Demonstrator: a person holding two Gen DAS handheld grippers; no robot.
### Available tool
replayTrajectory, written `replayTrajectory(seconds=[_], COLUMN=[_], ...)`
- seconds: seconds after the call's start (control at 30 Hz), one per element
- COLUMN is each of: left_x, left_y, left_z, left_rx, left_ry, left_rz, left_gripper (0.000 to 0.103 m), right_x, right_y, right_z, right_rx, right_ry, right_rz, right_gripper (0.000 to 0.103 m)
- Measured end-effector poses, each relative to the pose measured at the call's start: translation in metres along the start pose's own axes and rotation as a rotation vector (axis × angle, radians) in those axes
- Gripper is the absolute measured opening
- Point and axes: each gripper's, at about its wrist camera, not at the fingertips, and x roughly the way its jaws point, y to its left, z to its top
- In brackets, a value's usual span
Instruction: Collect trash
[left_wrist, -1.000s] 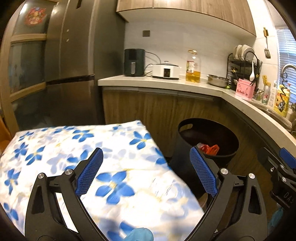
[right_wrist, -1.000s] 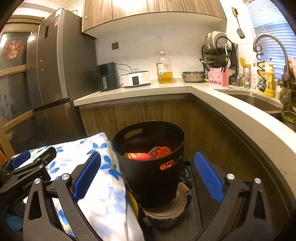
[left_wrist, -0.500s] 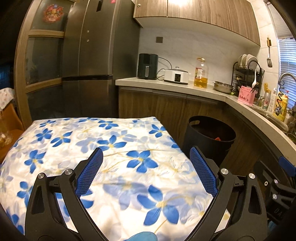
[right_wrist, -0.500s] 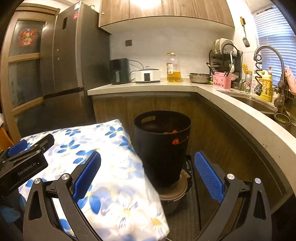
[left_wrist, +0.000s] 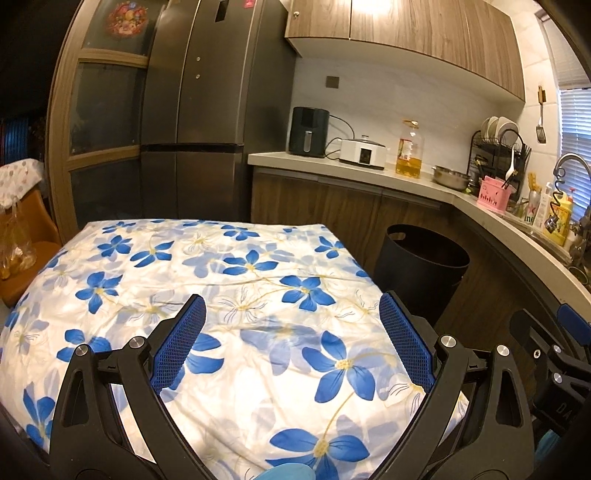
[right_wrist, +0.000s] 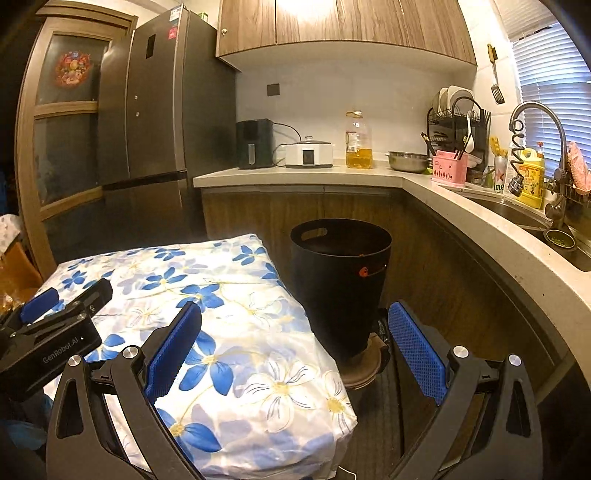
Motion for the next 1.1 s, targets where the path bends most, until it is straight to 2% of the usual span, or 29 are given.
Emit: replayTrajectory(seconds=[0.27,1.1], left_x=[-0.012,-0.013], left_y=[0.007,0.013], left_z=[-0.003,-0.004], left_rx=[-0.009,-0.014], left_ry=[-0.011,-0.002], left_rz=[0.009,0.015], left_gripper=[0.093,0.093], right_x=[-0.009,-0.008], right_y=[0.007,0.014], right_z=[0.002,0.001], right_rx=[-0.008,-0.007], right_ry=[-0.014,-0.009], right_rz=[0.01,0.03], right_gripper=[0.097,0.097])
